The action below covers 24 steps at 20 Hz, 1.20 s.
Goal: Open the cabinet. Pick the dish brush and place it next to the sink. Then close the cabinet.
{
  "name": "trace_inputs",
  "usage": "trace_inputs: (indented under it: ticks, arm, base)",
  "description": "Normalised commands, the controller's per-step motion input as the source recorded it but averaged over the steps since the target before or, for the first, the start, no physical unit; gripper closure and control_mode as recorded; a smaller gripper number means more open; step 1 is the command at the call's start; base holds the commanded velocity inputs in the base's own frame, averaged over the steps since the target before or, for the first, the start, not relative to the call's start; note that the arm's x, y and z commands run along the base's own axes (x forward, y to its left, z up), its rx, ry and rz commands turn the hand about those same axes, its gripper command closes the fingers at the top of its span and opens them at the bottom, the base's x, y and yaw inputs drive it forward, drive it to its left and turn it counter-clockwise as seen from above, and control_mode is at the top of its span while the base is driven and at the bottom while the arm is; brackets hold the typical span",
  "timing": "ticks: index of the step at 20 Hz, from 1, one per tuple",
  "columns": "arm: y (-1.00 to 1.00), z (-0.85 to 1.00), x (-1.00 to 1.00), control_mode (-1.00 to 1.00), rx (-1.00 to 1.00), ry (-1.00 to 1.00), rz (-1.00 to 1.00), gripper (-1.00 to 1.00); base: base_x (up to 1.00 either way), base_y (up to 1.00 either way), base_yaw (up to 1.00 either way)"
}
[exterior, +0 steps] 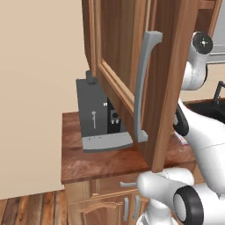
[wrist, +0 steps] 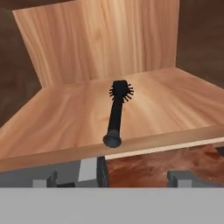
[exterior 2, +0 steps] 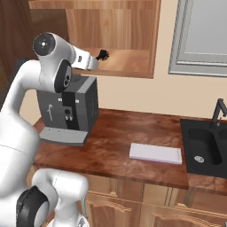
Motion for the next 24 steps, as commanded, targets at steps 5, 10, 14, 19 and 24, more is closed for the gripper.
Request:
trace_inputs:
  ticks: [5,10,14,19,24]
  arm:
    - [0.00,0.00,0.53,-1.00,-0.01,0.08,0.00,-1.00]
    - [0.00,0.00,0.58,-1.00,-0.02,0.12,0.00,-1.00]
    - [0.00,0.00,0.51,-1.00,-0.02,0.13,0.00,-1.00]
    - [0.00,-0.08,0.42,-1.00,0.00,0.02,0.00,-1.00]
    - [0.00,-0.23,0.25,-1.00,0.00,0.00,0.00,-1.00]
  base:
    - [0.00,0.00,0.00]
    - [0.00,0.00,0.00]
    - [0.00,0.00,0.00]
    - [0.00,0.00,0.00]
    - [0.00,0.00,0.00]
